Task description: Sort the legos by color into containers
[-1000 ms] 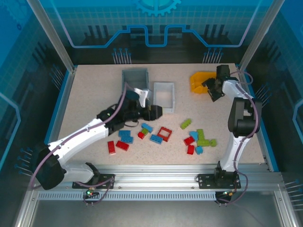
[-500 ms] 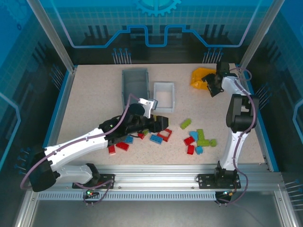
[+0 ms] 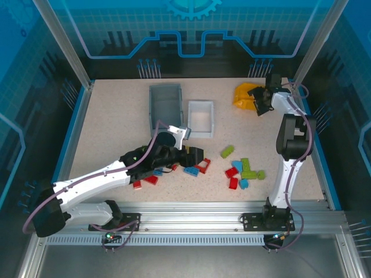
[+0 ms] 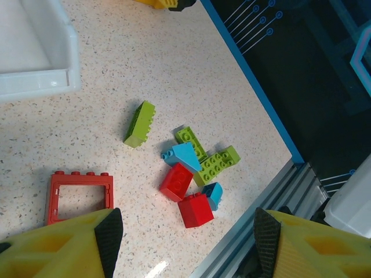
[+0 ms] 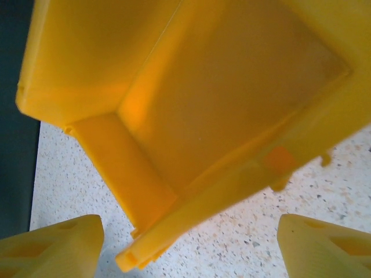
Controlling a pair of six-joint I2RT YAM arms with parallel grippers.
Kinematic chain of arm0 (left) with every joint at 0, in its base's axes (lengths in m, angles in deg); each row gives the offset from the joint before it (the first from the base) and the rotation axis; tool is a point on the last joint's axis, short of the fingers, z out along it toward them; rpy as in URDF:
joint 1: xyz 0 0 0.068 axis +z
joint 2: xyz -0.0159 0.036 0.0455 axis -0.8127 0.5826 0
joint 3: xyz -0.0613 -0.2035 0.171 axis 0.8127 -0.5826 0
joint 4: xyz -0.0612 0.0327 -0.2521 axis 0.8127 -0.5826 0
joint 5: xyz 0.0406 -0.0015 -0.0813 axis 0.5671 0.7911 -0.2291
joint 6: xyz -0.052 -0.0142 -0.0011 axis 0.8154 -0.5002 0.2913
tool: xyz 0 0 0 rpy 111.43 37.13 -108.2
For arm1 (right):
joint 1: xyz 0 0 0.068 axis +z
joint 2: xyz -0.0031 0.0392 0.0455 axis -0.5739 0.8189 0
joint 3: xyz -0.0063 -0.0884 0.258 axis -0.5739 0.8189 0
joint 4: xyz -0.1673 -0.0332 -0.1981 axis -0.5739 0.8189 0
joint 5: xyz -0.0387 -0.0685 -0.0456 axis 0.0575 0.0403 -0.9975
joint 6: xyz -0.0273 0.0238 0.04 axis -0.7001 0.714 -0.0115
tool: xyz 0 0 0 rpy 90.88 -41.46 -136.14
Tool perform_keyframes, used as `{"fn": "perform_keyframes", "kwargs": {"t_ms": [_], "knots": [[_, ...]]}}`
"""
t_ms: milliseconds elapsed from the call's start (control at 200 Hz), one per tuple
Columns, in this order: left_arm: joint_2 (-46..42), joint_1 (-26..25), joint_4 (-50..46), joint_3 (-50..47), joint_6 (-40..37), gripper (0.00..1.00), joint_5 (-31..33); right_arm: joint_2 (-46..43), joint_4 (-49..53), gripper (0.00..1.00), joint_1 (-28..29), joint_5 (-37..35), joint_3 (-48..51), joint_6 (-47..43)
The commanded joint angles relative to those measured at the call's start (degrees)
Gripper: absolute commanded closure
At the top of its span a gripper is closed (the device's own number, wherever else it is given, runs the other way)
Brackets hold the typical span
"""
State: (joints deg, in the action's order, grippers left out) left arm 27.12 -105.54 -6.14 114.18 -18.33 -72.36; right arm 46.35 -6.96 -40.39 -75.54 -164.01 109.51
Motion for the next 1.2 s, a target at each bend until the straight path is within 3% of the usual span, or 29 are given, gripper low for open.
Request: {"fn": "perform_keyframes", "kwargs": {"t_ms": [0,375,555,705,880,1196], "knots": [[-1.6,-0.5,1.2,-1.3,1.1,0.36,0.8,3.7,2.6,0.27,-0.7,0.5,-3.7,2.1],[-3.1,-0.5,-1.7,0.0,-0.6,0.38,2.3,4.1,17.6,0.73,-0.5,-5.4,-11.0,-7.7],[-4.8,-0.5,-4.3,0.2,-1.3,0.38,4.6,0.8,22.6,0.84,1.5,-7.6,-9.3,-20.8],[-6.0,-0.5,-5.8,0.4,-0.6,0.38,5.2,-4.1,22.5,0.86,5.7,-9.3,-2.6,-31.4],[-7.4,-0.5,-6.4,-0.2,0.2,0.38,5.7,-8.3,22.9,0.86,12.1,-16.3,0.8,-41.4],[-8.4,-0.5,-7.8,-0.4,1.6,0.38,5.3,-6.9,23.2,0.86,12.4,-16.5,1.3,-48.7]]}}
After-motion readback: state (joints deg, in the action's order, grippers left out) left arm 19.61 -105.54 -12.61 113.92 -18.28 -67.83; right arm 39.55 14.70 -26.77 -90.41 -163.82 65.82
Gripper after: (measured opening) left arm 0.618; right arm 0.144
